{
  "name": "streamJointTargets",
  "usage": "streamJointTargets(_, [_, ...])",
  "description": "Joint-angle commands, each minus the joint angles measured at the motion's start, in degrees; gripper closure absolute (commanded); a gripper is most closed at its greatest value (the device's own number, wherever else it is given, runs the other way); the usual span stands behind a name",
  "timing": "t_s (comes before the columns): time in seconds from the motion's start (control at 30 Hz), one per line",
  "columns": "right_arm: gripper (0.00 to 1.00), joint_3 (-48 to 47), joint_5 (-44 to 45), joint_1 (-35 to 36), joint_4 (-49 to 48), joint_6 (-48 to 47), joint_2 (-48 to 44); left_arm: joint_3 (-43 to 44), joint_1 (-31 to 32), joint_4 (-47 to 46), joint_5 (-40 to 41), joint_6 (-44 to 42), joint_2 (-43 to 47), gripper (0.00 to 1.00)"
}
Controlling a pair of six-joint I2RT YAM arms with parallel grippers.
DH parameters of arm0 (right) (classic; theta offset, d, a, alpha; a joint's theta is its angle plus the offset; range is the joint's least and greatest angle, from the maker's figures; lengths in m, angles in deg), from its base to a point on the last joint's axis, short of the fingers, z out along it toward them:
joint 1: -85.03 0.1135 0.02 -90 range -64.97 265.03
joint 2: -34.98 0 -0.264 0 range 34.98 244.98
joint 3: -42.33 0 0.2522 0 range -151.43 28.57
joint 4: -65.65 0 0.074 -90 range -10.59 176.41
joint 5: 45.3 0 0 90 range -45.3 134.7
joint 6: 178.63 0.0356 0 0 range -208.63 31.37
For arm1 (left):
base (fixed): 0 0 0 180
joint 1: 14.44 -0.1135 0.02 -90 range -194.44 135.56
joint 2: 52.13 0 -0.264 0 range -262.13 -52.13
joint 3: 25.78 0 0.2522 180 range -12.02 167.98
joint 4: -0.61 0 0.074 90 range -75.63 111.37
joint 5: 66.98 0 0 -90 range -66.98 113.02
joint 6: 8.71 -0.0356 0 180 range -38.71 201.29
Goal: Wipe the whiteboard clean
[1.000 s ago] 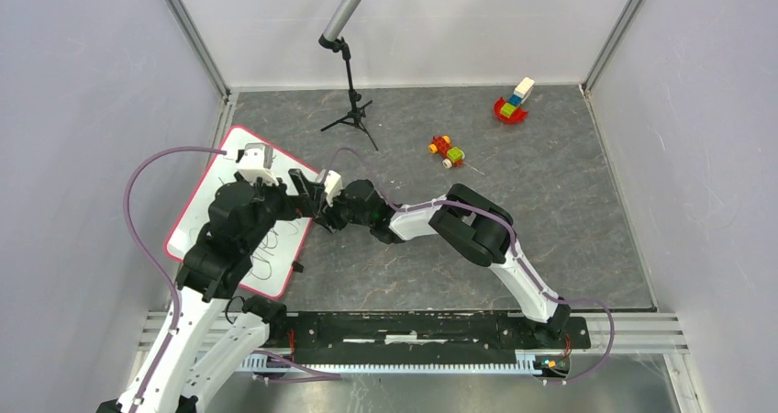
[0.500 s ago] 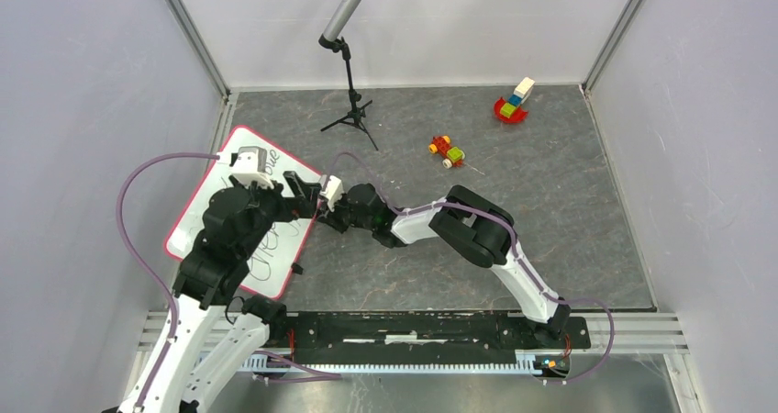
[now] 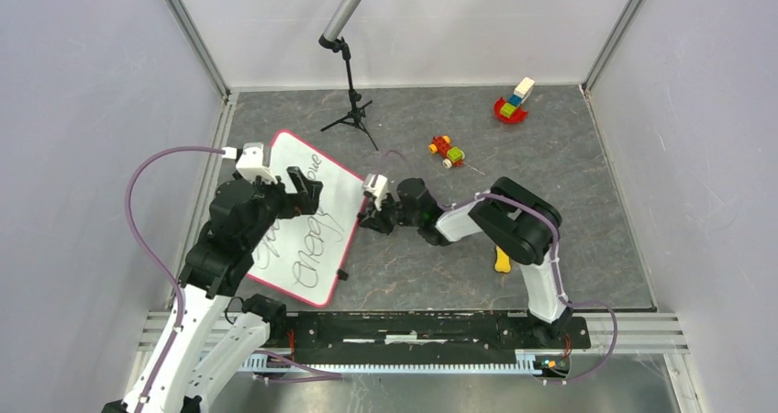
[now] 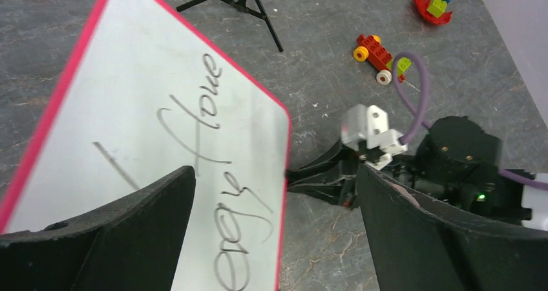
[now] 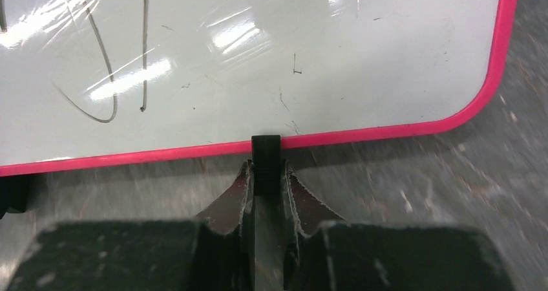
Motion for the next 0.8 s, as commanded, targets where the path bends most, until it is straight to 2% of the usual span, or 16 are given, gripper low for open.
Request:
streamJointTargets(0.0, [1.0, 7.1, -5.2, -4.7, 2.8, -1.2, -6.1, 0.5, -0.5, -2.8, -1.9, -2.1, -1.5, 0.0])
streamJointTargets(0.13, [0.99, 7.3, -9.5, -11.4, 11.1, -0.2, -7.6, 3.6, -0.5, -1.1, -3.0, -3.3, -5.0, 0.0])
streamJointTargets(0.2, [0.93, 5.7, -10.2, -13.7, 17.5, -1.1, -8.0, 7.2, -0.5, 1.3, -2.8, -3.6, -8.4, 0.0])
streamJointTargets(0.37, [0.46, 3.4, -5.8, -14.7, 26.0, -3.5, -10.8, 13.2, -0.5, 3.9, -3.9, -3.8, -14.3, 0.0])
streamJointTargets(0.5, [0.27, 2.6, -1.2, -14.6, 32.3, -2.5, -15.0, 14.0, -0.5, 3.4, -2.5, -2.9, -14.6, 0.0])
streamJointTargets(0.57, [0.22, 4.9, 1.0, -14.6, 32.3, -1.0, -18.9, 14.1, -0.5, 3.2, -0.9, -2.8, -14.4, 0.0])
streamJointTargets(0.77, [0.19, 11.1, 7.7, -11.5, 35.5, 11.8, -28.2, 15.5, -0.5, 3.4, 2.2, -2.4, -15.4, 0.0])
